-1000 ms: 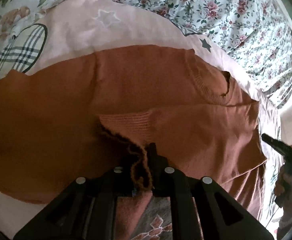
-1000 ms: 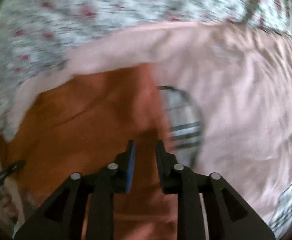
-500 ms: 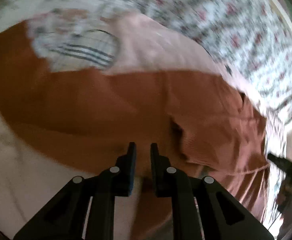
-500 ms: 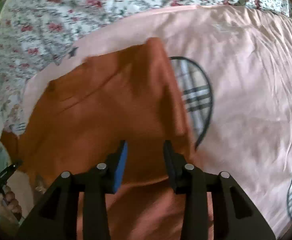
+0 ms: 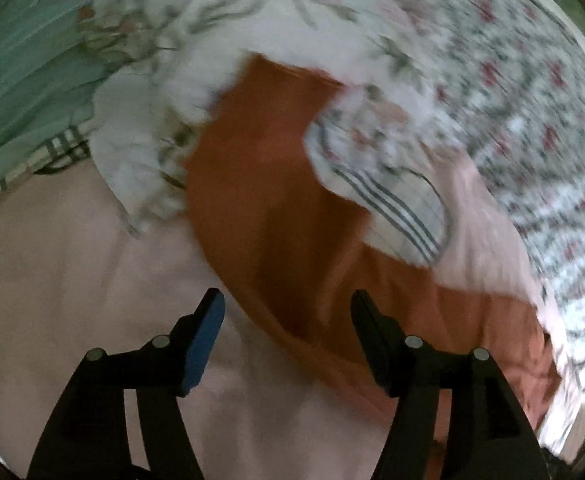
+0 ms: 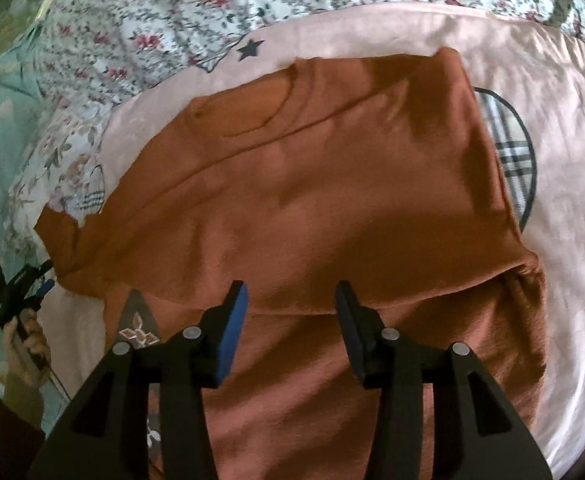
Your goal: Fold small clothes
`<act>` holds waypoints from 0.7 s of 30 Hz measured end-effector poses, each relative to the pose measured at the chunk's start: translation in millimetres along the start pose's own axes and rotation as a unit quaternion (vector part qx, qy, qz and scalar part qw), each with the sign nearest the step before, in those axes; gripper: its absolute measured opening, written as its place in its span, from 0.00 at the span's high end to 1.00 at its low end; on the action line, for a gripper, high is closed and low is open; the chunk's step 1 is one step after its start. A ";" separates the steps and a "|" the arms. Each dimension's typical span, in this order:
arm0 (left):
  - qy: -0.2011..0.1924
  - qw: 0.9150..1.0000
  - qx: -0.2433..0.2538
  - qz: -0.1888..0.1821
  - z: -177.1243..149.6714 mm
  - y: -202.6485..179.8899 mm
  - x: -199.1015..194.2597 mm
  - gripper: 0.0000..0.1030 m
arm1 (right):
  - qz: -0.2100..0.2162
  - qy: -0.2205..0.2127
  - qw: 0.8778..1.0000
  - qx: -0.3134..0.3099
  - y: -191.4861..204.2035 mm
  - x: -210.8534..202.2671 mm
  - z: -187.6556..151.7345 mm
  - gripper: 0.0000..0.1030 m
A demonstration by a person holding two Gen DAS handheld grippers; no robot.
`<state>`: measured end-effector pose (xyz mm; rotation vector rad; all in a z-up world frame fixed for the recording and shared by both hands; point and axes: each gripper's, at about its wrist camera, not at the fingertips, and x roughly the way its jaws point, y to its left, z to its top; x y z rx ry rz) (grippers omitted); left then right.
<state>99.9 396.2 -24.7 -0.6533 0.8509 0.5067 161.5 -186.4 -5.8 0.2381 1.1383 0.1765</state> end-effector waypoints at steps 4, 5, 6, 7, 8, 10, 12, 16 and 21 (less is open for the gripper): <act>0.012 0.999 -0.031 0.011 24.7 21.1 28.2 0.34 | -0.005 0.004 1.000 -0.004 9.0 -0.8 -2.7 0.52; 0.012 0.999 -0.035 0.013 29.0 25.0 33.5 0.34 | -0.007 0.005 1.000 -0.004 9.4 -1.6 -3.8 0.51; 0.012 0.999 -0.043 0.012 36.2 29.5 40.5 0.34 | -0.009 0.006 1.000 -0.004 9.4 -2.4 -4.8 0.51; 0.012 0.999 -0.047 0.008 40.7 31.7 44.8 0.34 | -0.011 0.008 1.000 -0.003 9.3 -2.6 -4.9 0.51; 0.011 0.999 -0.051 0.004 46.4 34.2 49.5 0.34 | -0.012 0.009 1.000 -0.002 9.8 -2.2 -4.7 0.51; 0.008 0.999 -0.054 0.001 50.8 33.3 55.7 0.37 | -0.015 0.010 1.000 0.001 9.0 -2.6 -6.1 0.51; 0.004 0.999 -0.047 0.000 59.0 28.7 61.4 0.49 | -0.015 0.011 1.000 0.002 8.7 -3.3 -7.1 0.51; -0.007 0.999 -0.034 0.001 65.5 14.6 54.8 0.98 | -0.013 0.011 1.000 0.005 8.6 -3.6 -7.6 0.51; -0.060 0.997 0.026 -0.041 48.5 -39.6 4.8 0.98 | -0.011 0.005 1.000 0.010 8.3 -3.1 -8.2 0.51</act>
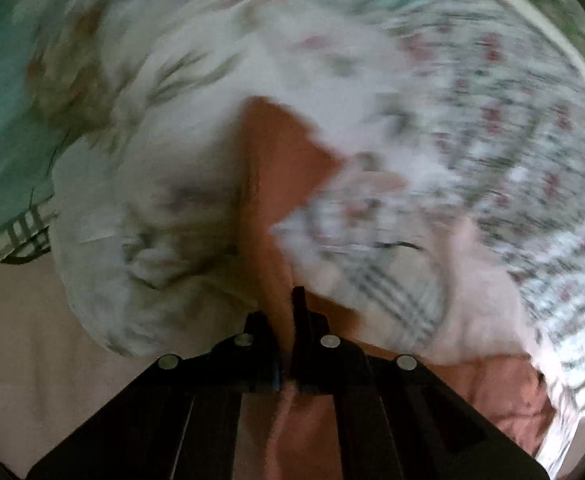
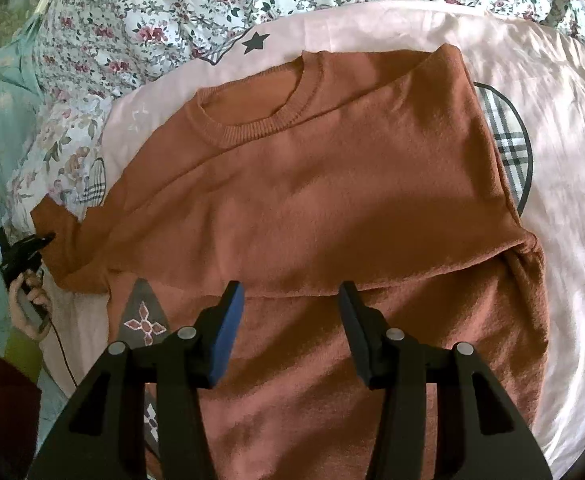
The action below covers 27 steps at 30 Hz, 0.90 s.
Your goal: Fold small clothes
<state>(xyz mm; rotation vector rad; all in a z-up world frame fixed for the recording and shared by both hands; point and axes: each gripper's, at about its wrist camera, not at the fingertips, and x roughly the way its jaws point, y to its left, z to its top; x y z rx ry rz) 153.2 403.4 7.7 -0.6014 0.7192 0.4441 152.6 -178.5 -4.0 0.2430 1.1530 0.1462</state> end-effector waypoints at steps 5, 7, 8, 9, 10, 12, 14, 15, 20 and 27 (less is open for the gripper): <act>-0.015 0.995 0.062 -0.076 -29.3 -81.7 -31.5 0.99 | 0.009 -0.004 1.000 0.009 -3.1 0.2 0.2 0.51; -0.009 0.990 0.088 -0.108 -44.4 -119.4 -38.6 0.99 | 0.012 -0.005 1.000 0.013 -5.6 -1.0 0.2 0.51; -0.004 0.987 0.099 -0.126 -52.5 -135.7 -42.9 0.99 | 0.013 -0.006 1.000 0.015 -8.2 -1.9 0.3 0.51; 0.007 0.982 0.115 -0.153 -67.0 -161.0 -47.0 0.99 | 0.012 -0.007 1.000 0.018 -10.7 -2.7 0.4 0.51; 0.016 0.977 0.126 -0.171 -78.2 -179.5 -47.8 0.99 | 0.010 -0.009 1.000 0.021 -14.2 -3.8 0.3 0.51; 0.041 0.965 0.158 -0.207 -109.2 -224.5 -47.1 0.99 | 0.008 -0.014 0.999 0.032 -25.1 -7.7 0.1 0.51; 0.064 0.953 0.189 -0.228 -140.2 -263.9 -40.9 0.98 | 0.006 -0.019 0.999 0.044 -36.9 -12.0 -0.9 0.51; 0.073 0.949 0.197 -0.235 -151.0 -276.5 -39.4 0.98 | 0.005 -0.021 0.998 0.051 -43.0 -14.2 -1.2 0.51; 0.122 0.924 0.259 -0.255 -221.6 -356.9 -17.8 0.98 | -0.007 -0.036 0.996 0.086 -82.4 -29.1 -6.8 0.51; 0.183 0.897 0.326 -0.234 -299.6 -403.8 21.8 0.97 | -0.013 -0.042 0.991 0.129 -124.6 -38.5 -16.1 0.51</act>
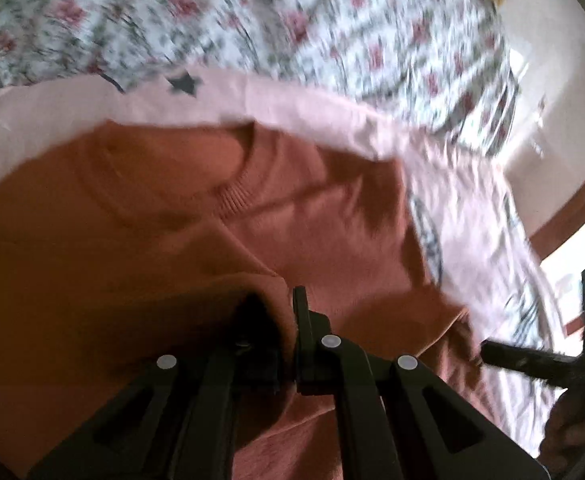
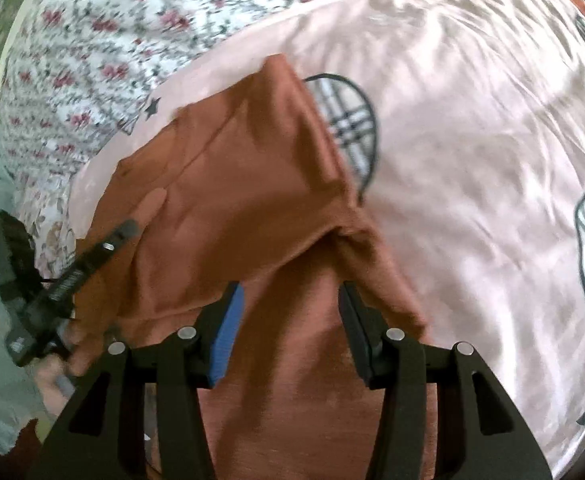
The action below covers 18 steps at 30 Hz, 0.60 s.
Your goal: Fold small clothes
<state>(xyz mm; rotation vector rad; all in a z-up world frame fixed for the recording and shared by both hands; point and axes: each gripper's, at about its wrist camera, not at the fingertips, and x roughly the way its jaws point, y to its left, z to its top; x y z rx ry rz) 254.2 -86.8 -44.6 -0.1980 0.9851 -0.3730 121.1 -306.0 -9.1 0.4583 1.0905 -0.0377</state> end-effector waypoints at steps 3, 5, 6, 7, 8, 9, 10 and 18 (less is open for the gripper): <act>0.030 0.999 -0.010 -0.008 -9.5 3.2 11.5 0.84 | 0.002 -0.002 1.000 0.001 -5.6 -2.1 2.0 0.51; 0.037 0.999 -0.021 -0.014 -15.3 6.1 10.3 0.79 | 0.006 -0.003 1.000 -0.005 -3.5 -1.2 3.9 0.51; 0.038 0.999 -0.022 -0.015 -20.6 8.0 4.4 0.77 | 0.008 -0.003 1.000 -0.008 -1.3 -0.7 4.5 0.51; 0.037 0.999 -0.023 -0.015 -23.7 9.1 -1.6 0.70 | 0.012 -0.002 1.000 -0.015 4.2 0.8 5.7 0.51; 0.034 0.999 -0.024 -0.014 -28.1 11.4 -10.0 0.63 | 0.016 -0.001 1.000 -0.022 9.7 2.2 6.5 0.51; 0.031 0.999 -0.027 -0.013 -31.9 14.0 -19.1 0.60 | 0.019 0.000 0.999 -0.028 14.0 3.5 6.7 0.50; 0.027 0.999 -0.030 -0.010 -38.3 18.1 -31.1 0.58 | 0.025 0.003 0.999 -0.040 23.9 6.8 7.2 0.50; 0.016 0.995 -0.078 0.053 -89.2 82.9 -119.4 0.58 | 0.049 0.004 0.984 -0.170 111.4 32.6 2.8 0.45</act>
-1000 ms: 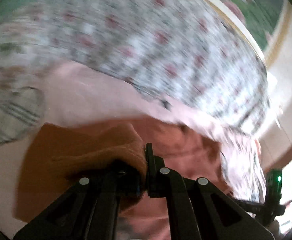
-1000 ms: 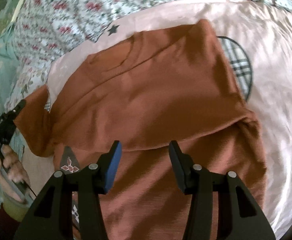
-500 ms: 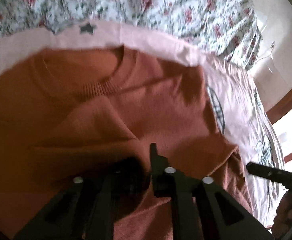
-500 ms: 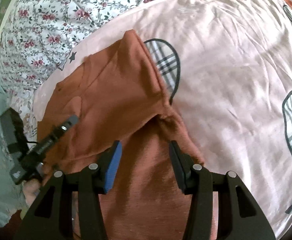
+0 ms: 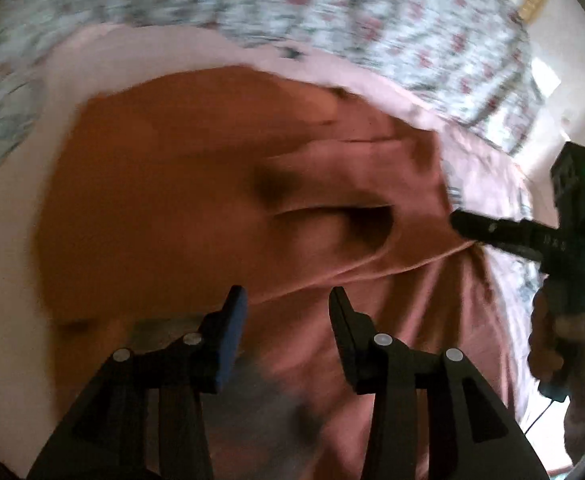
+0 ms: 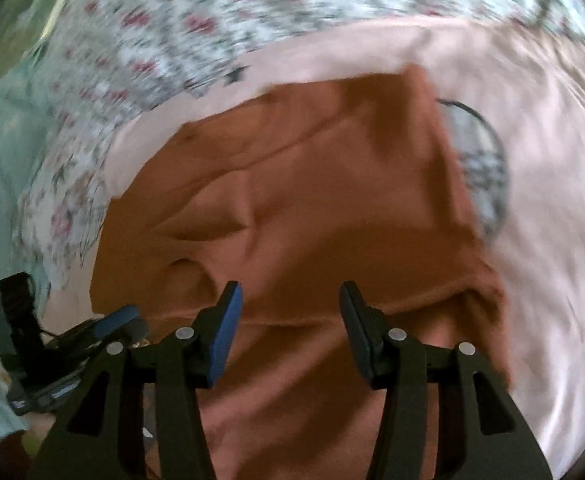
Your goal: Fold small clothes
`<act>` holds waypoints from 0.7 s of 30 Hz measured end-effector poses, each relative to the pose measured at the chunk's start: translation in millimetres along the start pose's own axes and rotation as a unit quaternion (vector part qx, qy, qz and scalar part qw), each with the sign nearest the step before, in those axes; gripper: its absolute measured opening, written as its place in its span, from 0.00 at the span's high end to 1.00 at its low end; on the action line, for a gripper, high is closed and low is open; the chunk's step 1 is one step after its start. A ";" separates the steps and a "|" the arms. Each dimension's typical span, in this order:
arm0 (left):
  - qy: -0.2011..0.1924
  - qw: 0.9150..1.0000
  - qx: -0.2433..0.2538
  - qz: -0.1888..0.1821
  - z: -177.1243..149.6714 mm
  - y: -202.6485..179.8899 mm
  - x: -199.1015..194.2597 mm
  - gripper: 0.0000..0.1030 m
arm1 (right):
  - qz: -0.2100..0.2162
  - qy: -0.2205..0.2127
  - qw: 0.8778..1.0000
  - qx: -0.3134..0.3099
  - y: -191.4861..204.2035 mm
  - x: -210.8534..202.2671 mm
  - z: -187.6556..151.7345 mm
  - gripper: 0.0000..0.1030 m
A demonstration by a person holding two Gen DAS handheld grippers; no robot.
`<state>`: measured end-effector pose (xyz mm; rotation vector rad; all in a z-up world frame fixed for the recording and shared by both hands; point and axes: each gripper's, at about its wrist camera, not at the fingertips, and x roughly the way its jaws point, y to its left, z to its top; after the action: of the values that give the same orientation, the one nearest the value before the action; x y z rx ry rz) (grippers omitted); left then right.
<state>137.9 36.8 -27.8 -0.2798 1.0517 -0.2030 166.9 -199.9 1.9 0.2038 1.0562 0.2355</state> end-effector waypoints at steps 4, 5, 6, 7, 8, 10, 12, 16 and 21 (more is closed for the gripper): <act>-0.005 0.996 -0.052 0.072 -16.4 60.2 -20.6 0.58 | -0.010 -0.008 0.995 -0.096 45.9 24.0 7.4 0.34; -0.003 0.995 -0.061 0.084 -18.7 71.0 -21.7 0.58 | -0.015 -0.009 0.993 -0.118 54.0 29.3 8.1 0.33; -0.004 0.992 -0.073 0.100 -21.2 85.1 -22.9 0.58 | -0.024 -0.011 0.989 -0.147 65.6 36.4 8.6 0.31; -0.005 0.991 -0.079 0.108 -22.3 93.1 -23.3 0.58 | -0.033 -0.011 0.984 -0.173 75.0 42.6 8.7 0.29; -0.003 0.990 -0.084 0.115 -23.1 102.1 -22.2 0.58 | -0.039 -0.009 0.981 -0.192 81.5 48.1 8.5 0.29; 0.003 0.989 -0.091 0.116 -23.1 112.6 -17.5 0.58 | -0.055 -0.006 0.971 -0.234 95.2 61.2 7.1 0.28; 0.005 0.989 -0.091 0.113 -20.1 118.1 -13.2 0.58 | -0.086 -0.004 0.961 -0.263 102.2 74.8 8.0 0.29; 0.004 0.991 -0.077 0.112 -8.6 117.8 -3.8 0.58 | -0.085 0.008 0.971 -0.224 90.3 82.2 27.1 0.83; -0.008 0.990 -0.083 0.117 4.4 115.9 -1.0 0.58 | -0.054 -0.069 0.994 -0.070 36.4 25.1 52.4 0.94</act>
<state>145.0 147.3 -62.2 -0.3053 1.0774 0.0977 221.2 -160.6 16.1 0.0359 0.9067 0.1932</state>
